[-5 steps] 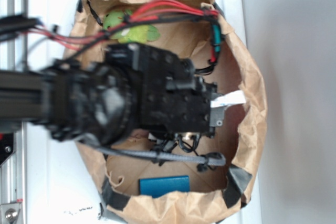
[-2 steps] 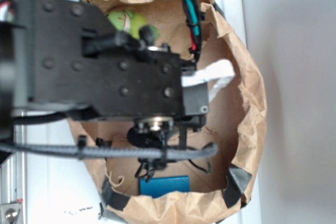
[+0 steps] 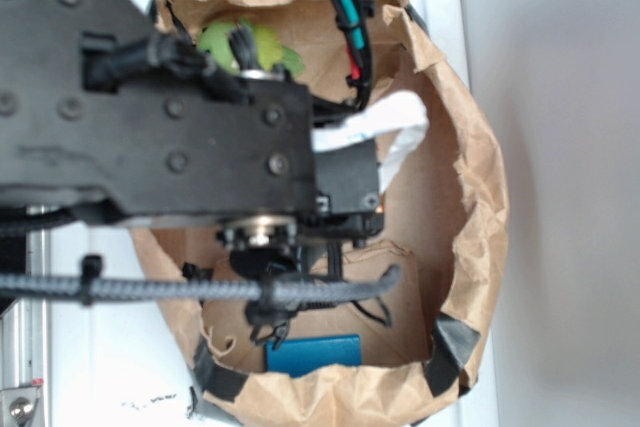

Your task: Grab the green block.

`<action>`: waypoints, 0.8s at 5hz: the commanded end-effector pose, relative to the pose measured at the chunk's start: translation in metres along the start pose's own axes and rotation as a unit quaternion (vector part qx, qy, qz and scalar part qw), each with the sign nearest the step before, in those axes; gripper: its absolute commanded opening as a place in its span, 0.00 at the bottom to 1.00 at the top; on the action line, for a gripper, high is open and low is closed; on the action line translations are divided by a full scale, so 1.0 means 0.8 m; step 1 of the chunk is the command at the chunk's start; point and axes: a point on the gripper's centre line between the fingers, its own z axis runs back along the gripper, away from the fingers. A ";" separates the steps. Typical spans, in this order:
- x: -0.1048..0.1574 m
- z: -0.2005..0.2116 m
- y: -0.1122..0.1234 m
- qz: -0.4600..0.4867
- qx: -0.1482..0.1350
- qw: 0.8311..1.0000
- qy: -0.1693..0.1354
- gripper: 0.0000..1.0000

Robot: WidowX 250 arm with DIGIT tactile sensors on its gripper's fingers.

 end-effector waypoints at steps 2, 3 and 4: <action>0.004 -0.025 0.026 -0.081 0.018 0.995 -0.052 1.00; 0.000 -0.042 0.020 -0.168 0.029 0.983 -0.073 1.00; 0.001 -0.050 0.015 -0.193 0.032 0.978 -0.077 1.00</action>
